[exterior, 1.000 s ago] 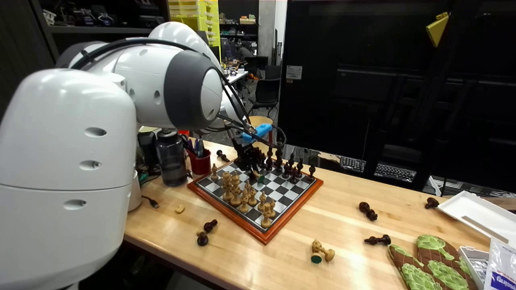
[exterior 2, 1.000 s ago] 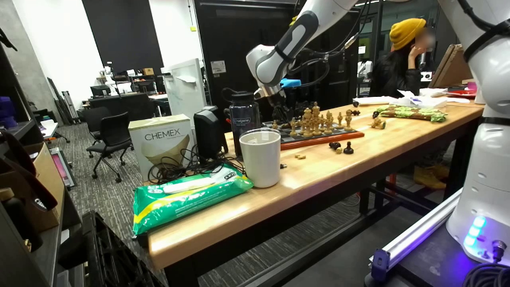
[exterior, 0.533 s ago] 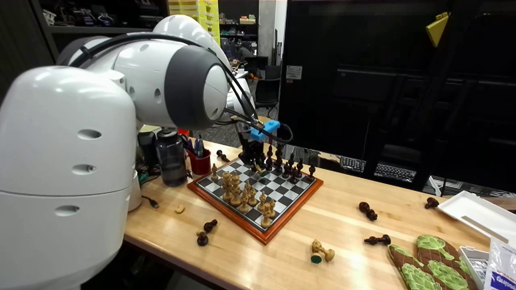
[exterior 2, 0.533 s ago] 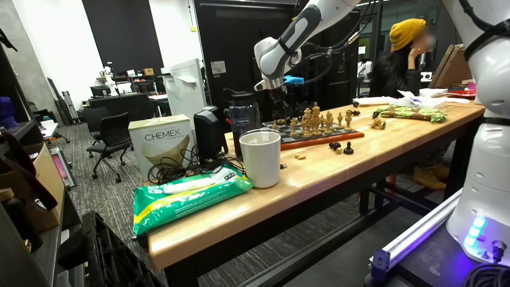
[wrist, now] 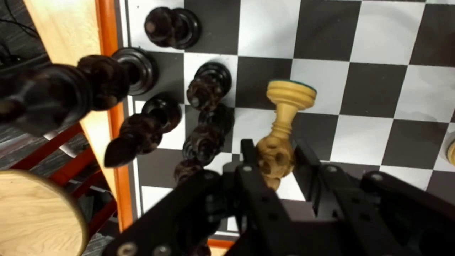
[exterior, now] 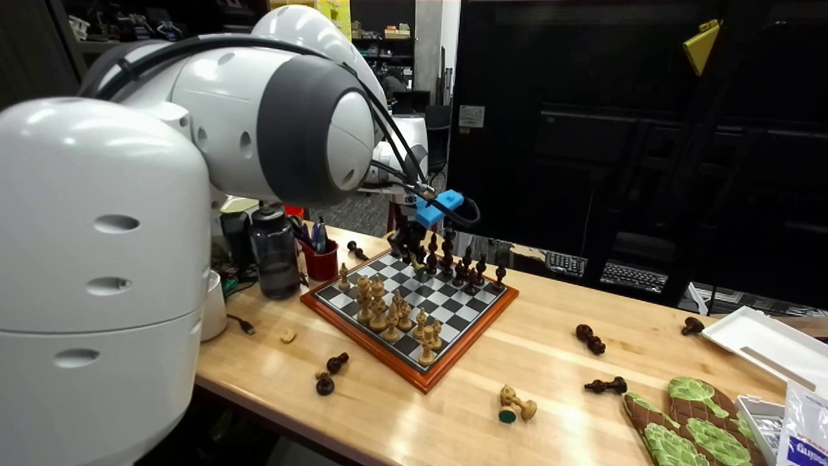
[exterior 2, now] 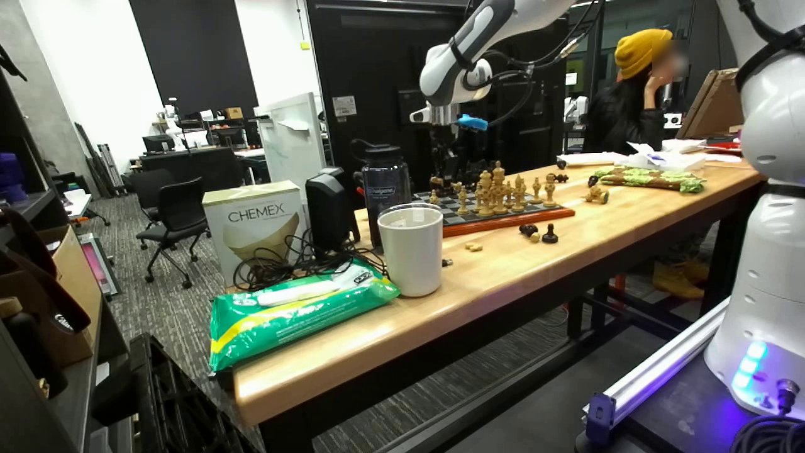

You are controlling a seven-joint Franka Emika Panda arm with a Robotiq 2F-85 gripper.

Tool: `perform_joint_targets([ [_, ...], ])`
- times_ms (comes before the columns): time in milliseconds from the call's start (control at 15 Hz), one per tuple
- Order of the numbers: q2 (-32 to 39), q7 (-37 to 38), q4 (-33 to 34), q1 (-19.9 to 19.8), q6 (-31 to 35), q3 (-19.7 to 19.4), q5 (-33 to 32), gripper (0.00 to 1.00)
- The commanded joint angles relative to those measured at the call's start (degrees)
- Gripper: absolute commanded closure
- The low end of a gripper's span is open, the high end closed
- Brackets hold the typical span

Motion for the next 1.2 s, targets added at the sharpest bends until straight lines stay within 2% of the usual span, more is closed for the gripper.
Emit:
perform_joint_targets([
  [0,-4.52,-7.05,-5.11,-3.08,2.87,1.95,8.42,0.93],
  [467,-9.4,-20.28,-10.42,-5.94,3.56,2.1,24.96,0.93],
  [933,-14.9,-34.08,-18.24,-7.35,5.0,-0.17,40.79,0.93],
  [1133,-16.53,-42.14,-21.64,-7.27,6.33,-1.8,48.2,0.93],
])
